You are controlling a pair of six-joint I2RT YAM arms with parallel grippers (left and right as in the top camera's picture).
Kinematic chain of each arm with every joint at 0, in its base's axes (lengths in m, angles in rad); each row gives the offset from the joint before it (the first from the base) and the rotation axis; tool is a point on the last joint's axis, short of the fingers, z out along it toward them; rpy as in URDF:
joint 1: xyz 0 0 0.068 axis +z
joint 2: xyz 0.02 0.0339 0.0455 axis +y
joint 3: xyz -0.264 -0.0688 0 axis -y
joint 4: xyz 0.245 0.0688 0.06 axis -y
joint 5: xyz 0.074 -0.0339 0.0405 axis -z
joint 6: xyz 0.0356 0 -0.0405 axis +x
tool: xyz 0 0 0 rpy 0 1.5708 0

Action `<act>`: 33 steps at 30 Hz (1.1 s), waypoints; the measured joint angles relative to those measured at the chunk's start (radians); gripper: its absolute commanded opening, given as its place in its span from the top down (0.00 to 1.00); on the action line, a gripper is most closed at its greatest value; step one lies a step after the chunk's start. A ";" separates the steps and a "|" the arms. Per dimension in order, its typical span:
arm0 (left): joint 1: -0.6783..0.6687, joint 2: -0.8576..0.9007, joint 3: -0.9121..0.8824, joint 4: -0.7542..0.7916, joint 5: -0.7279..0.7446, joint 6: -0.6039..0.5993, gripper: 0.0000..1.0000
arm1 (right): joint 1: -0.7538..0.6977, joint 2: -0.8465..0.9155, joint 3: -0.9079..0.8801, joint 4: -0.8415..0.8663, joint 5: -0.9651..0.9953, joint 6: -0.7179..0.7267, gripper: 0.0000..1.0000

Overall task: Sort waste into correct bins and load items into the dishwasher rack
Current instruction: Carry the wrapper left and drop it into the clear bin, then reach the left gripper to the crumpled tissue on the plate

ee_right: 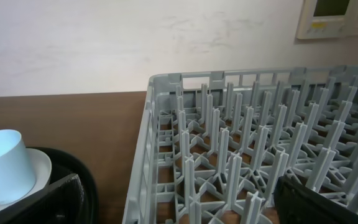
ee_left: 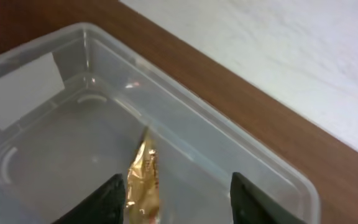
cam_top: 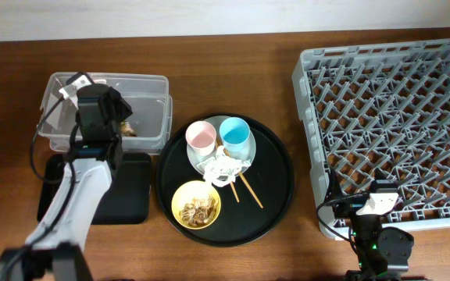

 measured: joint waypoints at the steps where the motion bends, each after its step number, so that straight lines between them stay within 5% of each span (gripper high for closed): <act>1: -0.003 -0.042 0.000 -0.053 0.018 0.009 0.47 | 0.000 0.000 0.000 0.000 0.000 0.001 0.01; 8: -0.119 -0.377 0.011 -0.524 0.324 0.034 0.38 | 0.000 0.003 0.000 0.000 0.002 0.000 0.01; 13: -0.270 -0.402 0.011 -0.754 0.438 0.035 0.38 | 0.000 0.004 0.000 0.000 0.003 0.000 0.01; 23: -0.539 -0.273 0.010 -0.751 0.364 0.020 0.32 | 0.000 0.004 0.000 0.000 0.003 0.000 0.01; 33: -0.602 -0.033 0.010 -0.637 0.313 0.005 0.31 | 0.000 0.004 0.000 0.000 0.003 0.000 0.01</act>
